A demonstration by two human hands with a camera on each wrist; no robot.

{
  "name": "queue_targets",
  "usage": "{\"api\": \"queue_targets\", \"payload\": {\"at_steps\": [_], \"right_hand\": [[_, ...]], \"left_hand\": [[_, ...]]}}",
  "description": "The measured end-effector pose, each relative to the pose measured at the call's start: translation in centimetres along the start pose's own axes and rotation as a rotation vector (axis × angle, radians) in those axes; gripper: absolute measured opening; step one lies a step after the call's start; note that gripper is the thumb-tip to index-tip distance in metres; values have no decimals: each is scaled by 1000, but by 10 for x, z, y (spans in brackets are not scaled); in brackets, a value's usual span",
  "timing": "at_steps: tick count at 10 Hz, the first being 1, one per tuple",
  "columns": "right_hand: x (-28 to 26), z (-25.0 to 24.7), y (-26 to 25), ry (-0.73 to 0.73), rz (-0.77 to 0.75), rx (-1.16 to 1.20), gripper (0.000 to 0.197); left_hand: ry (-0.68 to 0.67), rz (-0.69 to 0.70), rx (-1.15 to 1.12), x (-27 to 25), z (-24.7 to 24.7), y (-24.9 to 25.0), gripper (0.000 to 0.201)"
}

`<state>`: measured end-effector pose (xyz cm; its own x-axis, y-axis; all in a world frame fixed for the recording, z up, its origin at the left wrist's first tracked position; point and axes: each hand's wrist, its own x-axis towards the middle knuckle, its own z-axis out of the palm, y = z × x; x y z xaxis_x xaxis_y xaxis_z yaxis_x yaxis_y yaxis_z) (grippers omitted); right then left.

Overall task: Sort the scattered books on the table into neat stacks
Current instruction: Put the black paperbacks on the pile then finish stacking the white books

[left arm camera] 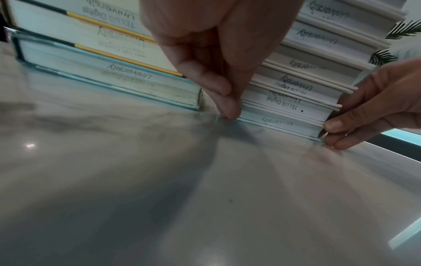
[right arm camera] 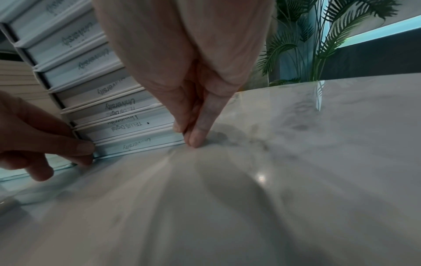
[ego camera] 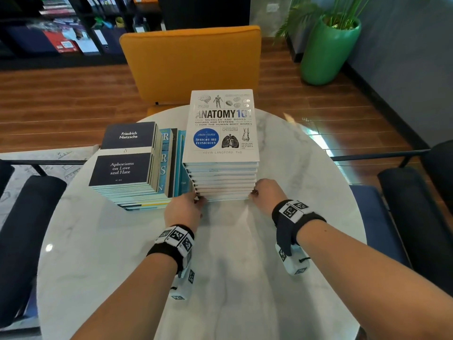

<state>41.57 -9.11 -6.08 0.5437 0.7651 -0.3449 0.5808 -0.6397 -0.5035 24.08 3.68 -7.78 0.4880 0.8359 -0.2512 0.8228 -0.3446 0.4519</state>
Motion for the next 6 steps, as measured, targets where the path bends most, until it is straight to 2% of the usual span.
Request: {"api": "queue_targets", "payload": {"at_steps": [3, 5, 6], "right_hand": [[-5, 11, -5, 44, 44, 4, 24], [-15, 14, -12, 62, 88, 118, 22], [-26, 17, -6, 90, 195, 224, 31]], "left_hand": [[-29, 22, 68, -5, -8, 2, 31], [-58, 51, 83, -20, -20, 0, 28], [-50, -3, 48, -32, -26, -17, 27]]}}
